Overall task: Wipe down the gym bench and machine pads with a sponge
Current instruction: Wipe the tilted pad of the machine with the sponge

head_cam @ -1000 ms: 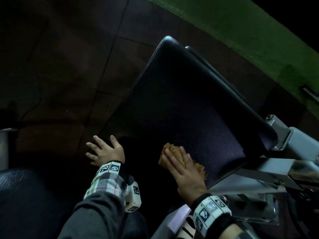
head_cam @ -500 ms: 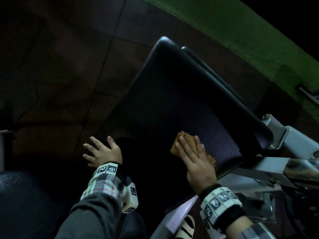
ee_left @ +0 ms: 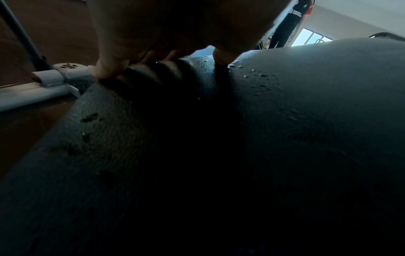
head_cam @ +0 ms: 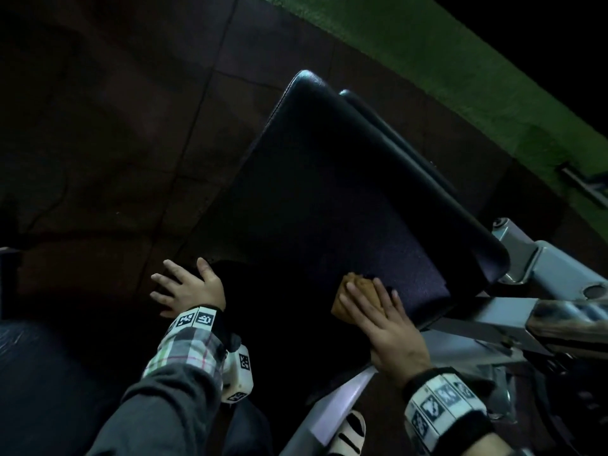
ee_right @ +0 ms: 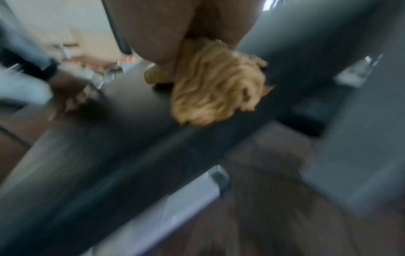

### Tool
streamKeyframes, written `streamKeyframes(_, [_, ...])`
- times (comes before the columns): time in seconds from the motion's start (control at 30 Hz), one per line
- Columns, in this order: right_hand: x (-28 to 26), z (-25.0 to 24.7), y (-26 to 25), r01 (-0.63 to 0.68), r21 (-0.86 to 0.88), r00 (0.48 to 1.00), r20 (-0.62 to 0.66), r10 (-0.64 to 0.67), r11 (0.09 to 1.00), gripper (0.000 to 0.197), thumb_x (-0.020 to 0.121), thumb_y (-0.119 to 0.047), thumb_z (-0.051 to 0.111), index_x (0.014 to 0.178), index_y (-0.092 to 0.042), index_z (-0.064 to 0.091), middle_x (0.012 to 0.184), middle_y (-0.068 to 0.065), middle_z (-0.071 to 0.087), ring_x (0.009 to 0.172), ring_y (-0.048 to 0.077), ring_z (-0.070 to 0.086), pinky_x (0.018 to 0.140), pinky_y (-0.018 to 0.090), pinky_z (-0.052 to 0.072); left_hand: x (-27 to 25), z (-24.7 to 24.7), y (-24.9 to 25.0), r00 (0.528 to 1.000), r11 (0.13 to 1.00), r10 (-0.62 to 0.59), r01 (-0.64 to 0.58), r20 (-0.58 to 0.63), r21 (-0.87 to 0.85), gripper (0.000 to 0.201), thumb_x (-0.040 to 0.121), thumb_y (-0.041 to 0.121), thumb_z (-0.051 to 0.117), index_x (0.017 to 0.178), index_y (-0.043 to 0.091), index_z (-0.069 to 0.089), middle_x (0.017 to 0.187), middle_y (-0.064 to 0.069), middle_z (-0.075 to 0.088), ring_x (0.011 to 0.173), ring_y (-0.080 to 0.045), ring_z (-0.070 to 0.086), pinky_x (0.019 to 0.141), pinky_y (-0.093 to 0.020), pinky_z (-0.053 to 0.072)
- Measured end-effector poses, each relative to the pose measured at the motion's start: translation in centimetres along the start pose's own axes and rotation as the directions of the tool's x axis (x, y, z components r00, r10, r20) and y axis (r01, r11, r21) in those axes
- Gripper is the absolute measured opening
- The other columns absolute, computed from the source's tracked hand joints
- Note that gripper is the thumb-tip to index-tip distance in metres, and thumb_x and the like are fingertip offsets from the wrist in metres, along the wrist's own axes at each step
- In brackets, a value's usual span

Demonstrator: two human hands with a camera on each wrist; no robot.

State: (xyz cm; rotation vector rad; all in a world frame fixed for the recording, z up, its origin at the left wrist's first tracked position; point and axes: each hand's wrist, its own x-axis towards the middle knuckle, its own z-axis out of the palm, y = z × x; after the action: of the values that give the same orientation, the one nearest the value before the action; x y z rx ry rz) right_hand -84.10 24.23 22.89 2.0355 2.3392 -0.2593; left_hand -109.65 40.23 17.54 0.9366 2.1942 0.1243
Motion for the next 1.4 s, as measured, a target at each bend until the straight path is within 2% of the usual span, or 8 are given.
streamKeyframes(0.17, [5.2,-3.1,-0.2,0.067,0.106,0.996,-0.06,-0.06,0.992,0.052,0.086,-0.031,0.044,0.137,-0.021,0.046,0.147,-0.003,0.038,0.137,0.025,0.033,0.112,0.042,0.02,-2.1,0.0,0.6,0.997,0.998,0.063,-0.062,0.042,-0.02,0.07,0.1,0.05,0.028,0.155,0.019,-0.001,0.162,-0.011,-0.01,0.148,-0.034,-0.007,0.11,-0.068,0.005])
streamKeyframes(0.27, [8.2,-6.3,2.0,-0.091,0.251,0.96,-0.235,0.151,0.964,0.05,0.088,-0.033,0.042,0.129,-0.007,0.054,0.13,0.009,0.057,0.129,0.028,0.045,0.111,0.039,0.019,-5.5,0.8,1.4,0.987,0.988,0.156,-0.155,0.043,-0.016,0.07,0.1,0.048,0.033,0.155,0.019,-0.001,0.162,-0.009,-0.007,0.149,-0.027,-0.005,0.11,-0.07,0.004])
streamKeyframes(0.5, [10.9,-10.1,8.3,-0.535,0.066,0.845,0.046,0.533,0.842,0.065,0.094,-0.046,0.043,0.149,-0.026,0.016,0.158,-0.001,0.005,0.145,0.023,0.002,0.115,0.049,0.002,-18.3,5.4,4.5,0.855,0.851,0.501,-0.515,0.132,0.106,0.088,0.081,0.07,0.012,0.154,0.022,0.017,0.16,-0.006,0.019,0.146,-0.027,0.02,0.109,-0.064,0.019])
streamKeyframes(0.63, [10.6,-8.7,8.7,-0.553,0.12,0.833,0.118,0.541,0.825,0.069,0.093,-0.048,0.044,0.149,-0.032,0.007,0.158,-0.007,-0.001,0.145,0.021,-0.001,0.115,0.052,0.002,-21.7,9.0,5.4,0.824,0.782,0.506,-0.563,0.256,0.267,0.09,0.078,0.077,0.018,0.154,0.032,0.002,0.163,-0.009,-0.002,0.148,-0.035,0.003,0.111,-0.063,0.014])
streamKeyframes(0.77, [10.7,-8.6,8.6,-0.551,0.134,0.834,0.097,0.543,0.823,0.069,0.093,-0.046,0.045,0.149,-0.033,0.007,0.158,-0.006,-0.001,0.145,0.023,-0.001,0.114,0.053,0.0,-20.8,11.2,2.6,0.782,0.743,0.616,-0.616,0.093,0.26,0.078,0.077,0.054,0.045,0.148,0.027,0.027,0.154,-0.011,0.034,0.14,-0.036,0.03,0.107,-0.058,0.032])
streamKeyframes(0.9, [10.7,-8.3,8.5,-0.542,0.122,0.841,0.084,0.535,0.832,0.067,0.094,-0.046,0.042,0.149,-0.033,0.006,0.158,-0.005,-0.002,0.145,0.023,-0.003,0.114,0.053,-0.001,-21.7,12.7,-4.3,0.731,0.695,0.678,-0.673,0.082,0.253,0.074,0.082,0.047,0.036,0.151,0.023,0.024,0.159,-0.009,0.021,0.147,-0.033,0.011,0.115,-0.048,0.007])
streamKeyframes(1.27, [10.6,-7.6,9.0,-0.51,0.101,0.86,0.062,0.506,0.854,0.066,0.096,-0.045,0.038,0.149,-0.032,0.003,0.158,-0.005,-0.005,0.145,0.024,-0.005,0.113,0.052,-0.004,-22.2,14.7,-6.6,0.74,0.74,0.667,-0.647,-0.085,0.182,0.058,0.096,0.038,0.031,0.152,0.025,0.02,0.16,-0.008,0.019,0.147,-0.032,0.013,0.118,-0.051,0.004])
streamKeyframes(1.4, [10.6,-7.5,9.0,-0.501,0.095,0.866,0.059,0.497,0.86,0.066,0.096,-0.046,0.037,0.149,-0.032,0.002,0.158,-0.005,-0.006,0.145,0.025,-0.006,0.113,0.052,-0.005,-19.0,12.9,-5.7,0.822,0.83,0.553,-0.528,-0.14,0.181,0.06,0.094,0.042,0.025,0.151,0.021,0.027,0.159,-0.008,0.022,0.147,-0.032,0.018,0.114,-0.056,0.01])
